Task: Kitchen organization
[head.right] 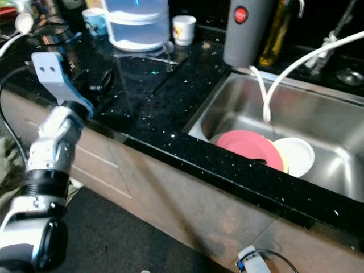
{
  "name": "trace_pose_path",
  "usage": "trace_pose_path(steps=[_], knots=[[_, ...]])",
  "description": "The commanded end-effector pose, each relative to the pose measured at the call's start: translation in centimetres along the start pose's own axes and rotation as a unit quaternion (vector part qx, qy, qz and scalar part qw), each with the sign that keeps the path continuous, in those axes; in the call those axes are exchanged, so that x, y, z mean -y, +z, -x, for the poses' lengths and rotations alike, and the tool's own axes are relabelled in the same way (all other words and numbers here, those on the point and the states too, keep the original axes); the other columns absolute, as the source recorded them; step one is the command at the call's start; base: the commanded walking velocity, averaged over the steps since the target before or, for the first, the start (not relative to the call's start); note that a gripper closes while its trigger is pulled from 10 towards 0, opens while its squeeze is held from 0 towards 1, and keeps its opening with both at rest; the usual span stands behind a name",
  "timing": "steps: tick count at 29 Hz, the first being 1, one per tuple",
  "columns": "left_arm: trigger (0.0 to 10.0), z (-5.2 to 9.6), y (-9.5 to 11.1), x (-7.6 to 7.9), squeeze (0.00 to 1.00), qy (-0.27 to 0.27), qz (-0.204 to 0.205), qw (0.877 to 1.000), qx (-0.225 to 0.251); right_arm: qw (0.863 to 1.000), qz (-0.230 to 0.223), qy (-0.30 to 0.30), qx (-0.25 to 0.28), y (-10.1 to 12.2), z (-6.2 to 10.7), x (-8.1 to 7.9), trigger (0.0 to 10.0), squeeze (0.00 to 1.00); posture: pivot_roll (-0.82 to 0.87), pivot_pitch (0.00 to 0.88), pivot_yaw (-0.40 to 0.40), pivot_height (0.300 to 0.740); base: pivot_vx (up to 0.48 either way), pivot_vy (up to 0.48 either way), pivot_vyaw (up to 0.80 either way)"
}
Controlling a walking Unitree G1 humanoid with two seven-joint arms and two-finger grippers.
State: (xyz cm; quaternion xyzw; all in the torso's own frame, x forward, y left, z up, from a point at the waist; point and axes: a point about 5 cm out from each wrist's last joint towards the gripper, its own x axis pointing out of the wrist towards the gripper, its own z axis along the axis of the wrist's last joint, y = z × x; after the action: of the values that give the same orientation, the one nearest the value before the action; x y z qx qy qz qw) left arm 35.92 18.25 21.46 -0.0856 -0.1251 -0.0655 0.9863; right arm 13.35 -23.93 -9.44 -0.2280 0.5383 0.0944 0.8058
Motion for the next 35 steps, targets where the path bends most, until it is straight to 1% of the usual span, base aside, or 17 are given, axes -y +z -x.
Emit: trace_pose_path(steps=[1,3,4,5,6,7,11,15,22,31,35], knots=[[10.0,0.5,-0.6,-0.3,0.00,0.020,-0.004,1.000,-0.013,1.000,0.002,0.007,-0.009,-0.4,0.0,-0.5,10.0,0.00,-0.01,0.035,-0.013,0.740,0.000,0.000,-0.66],[10.0,1.5,-1.6,-1.0,0.00,0.046,-0.009,0.999,-0.026,1.000,0.001,0.008,-0.005,-0.2,0.0,-0.5,10.0,0.00,-0.01,0.027,-0.011,0.740,0.000,0.000,0.00],[10.0,1.7,-1.7,-1.4,0.00,0.057,-0.013,0.998,-0.027,1.000,0.001,0.008,-0.005,-0.1,0.0,-0.5,10.0,0.00,-0.01,0.022,-0.011,0.740,0.000,0.000,0.00],[10.0,1.7,-1.7,-1.4,0.00,0.057,-0.013,0.998,-0.027,1.000,0.001,0.008,-0.005,-0.1,0.0,-0.5,10.0,0.00,-0.01,0.022,-0.011,0.740,0.000,0.000,0.00],[10.0,2.3,-1.7,-2.0,0.00,0.075,-0.021,0.997,-0.025,1.000,0.001,0.008,-0.004,0.0,-0.1,-0.6,10.0,0.00,0.00,0.012,-0.010,0.740,0.000,0.000,0.00],[10.0,2.3,-1.7,-2.0,0.00,0.075,-0.021,0.997,-0.025,1.000,0.001,0.008,-0.004,0.0,-0.1,-0.6,10.0,0.00,0.00,0.012,-0.010,0.740,0.000,0.000,0.00],[10.0,3.2,-1.4,-2.5,0.00,0.094,-0.040,0.995,-0.021,1.000,0.001,0.008,-0.003,0.1,-0.1,-0.6,10.0,0.00,0.00,0.005,-0.009,0.740,0.000,0.000,0.00],[10.0,3.5,-1.0,-2.5,0.00,0.104,-0.050,0.993,-0.018,1.000,0.002,0.009,-0.003,0.2,-0.1,-0.6,10.0,0.00,0.01,0.000,-0.010,0.740,0.000,0.000,0.00],[10.0,3.8,-0.4,-2.4,0.00,0.108,-0.066,0.992,-0.014,1.000,0.003,0.010,-0.003,0.3,-0.1,-0.6,10.0,0.00,0.01,0.000,-0.008,0.740,0.000,0.000,0.00],[10.0,3.8,0.2,-2.0,0.00,0.100,-0.072,0.992,-0.011,1.000,0.002,0.011,-0.004,0.3,-0.1,-0.6,10.0,0.00,0.01,0.000,-0.005,0.740,0.027,0.000,0.00],[10.0,3.8,0.3,-2.0,0.00,0.100,-0.074,0.992,-0.010,1.000,0.001,0.011,-0.004,0.3,-0.1,-0.7,10.0,0.00,0.01,0.000,-0.003,0.740,0.250,0.000,0.00]])
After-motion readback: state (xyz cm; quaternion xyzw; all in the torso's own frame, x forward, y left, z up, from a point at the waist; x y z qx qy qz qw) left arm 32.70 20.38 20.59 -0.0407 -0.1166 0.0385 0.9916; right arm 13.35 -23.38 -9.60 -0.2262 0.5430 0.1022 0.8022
